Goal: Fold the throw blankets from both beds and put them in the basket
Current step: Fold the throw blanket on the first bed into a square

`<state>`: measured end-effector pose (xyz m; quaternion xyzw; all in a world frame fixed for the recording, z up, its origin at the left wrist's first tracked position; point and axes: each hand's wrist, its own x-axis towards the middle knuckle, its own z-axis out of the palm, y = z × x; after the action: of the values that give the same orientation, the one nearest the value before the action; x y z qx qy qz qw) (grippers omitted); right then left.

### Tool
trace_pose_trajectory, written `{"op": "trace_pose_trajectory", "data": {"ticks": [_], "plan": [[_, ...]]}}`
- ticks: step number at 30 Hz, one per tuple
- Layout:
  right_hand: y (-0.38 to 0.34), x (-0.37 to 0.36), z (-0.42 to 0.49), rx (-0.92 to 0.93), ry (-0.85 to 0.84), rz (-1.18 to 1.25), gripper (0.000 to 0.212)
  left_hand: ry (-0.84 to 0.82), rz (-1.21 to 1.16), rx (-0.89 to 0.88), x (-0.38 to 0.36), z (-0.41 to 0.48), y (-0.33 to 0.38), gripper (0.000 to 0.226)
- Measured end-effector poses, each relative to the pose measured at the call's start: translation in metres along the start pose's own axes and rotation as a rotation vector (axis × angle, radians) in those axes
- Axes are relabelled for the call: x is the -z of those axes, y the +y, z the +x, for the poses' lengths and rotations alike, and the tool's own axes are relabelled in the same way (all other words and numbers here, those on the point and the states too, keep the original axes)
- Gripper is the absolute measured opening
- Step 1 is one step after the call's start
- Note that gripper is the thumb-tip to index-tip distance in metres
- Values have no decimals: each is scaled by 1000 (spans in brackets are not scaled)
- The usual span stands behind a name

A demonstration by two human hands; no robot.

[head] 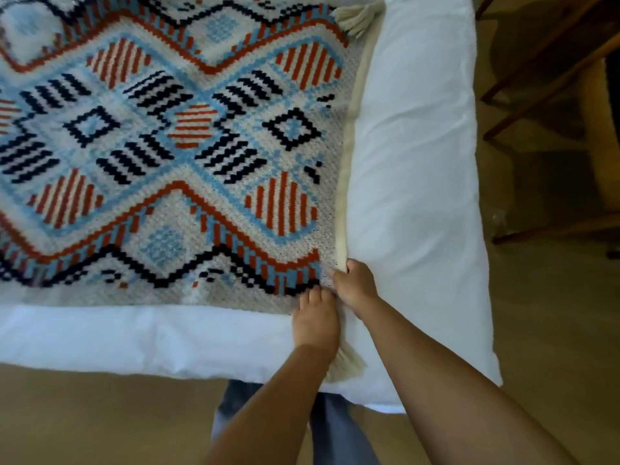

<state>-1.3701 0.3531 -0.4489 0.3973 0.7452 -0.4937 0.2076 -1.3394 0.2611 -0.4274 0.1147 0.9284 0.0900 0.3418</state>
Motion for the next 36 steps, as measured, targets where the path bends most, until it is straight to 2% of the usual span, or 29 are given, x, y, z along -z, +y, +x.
{"op": "trace_pose_trajectory", "data": {"ticks": [2, 4, 7, 12, 16, 19, 23, 27, 31, 36], "plan": [[12, 10, -5, -13, 94, -46, 22, 28, -100, -1, 4, -6, 7, 25], [27, 24, -12, -82, 206, -42, 26, -10, -190, -22, 9, -16, 23, 20], [46, 47, -25, -169, 270, -22, 26, -53, -122, -115, 2, -31, 49, 22], [38, 54, -32, -99, 150, -21, 19, -18, -44, -82, -1, -33, 41, 29], [16, 40, -35, -91, 10, 196, 6, 38, -72, 54, 7, -32, 22, 39], [1, 34, -40, -119, -19, 288, 2, 56, -125, 150, 21, -33, 6, 31], [-28, 20, -46, -52, -22, 229, 15, 133, -248, 214, 47, -38, -26, 16], [-75, -13, -56, 50, -36, 148, 17, 192, -541, 252, 79, -49, -71, 4], [-133, -65, -78, 136, -65, 38, 22, 258, -706, 252, 119, -64, -133, 10], [-205, -136, -105, 180, -63, -71, 36, 315, -731, 255, 181, -83, -231, 14]]}}
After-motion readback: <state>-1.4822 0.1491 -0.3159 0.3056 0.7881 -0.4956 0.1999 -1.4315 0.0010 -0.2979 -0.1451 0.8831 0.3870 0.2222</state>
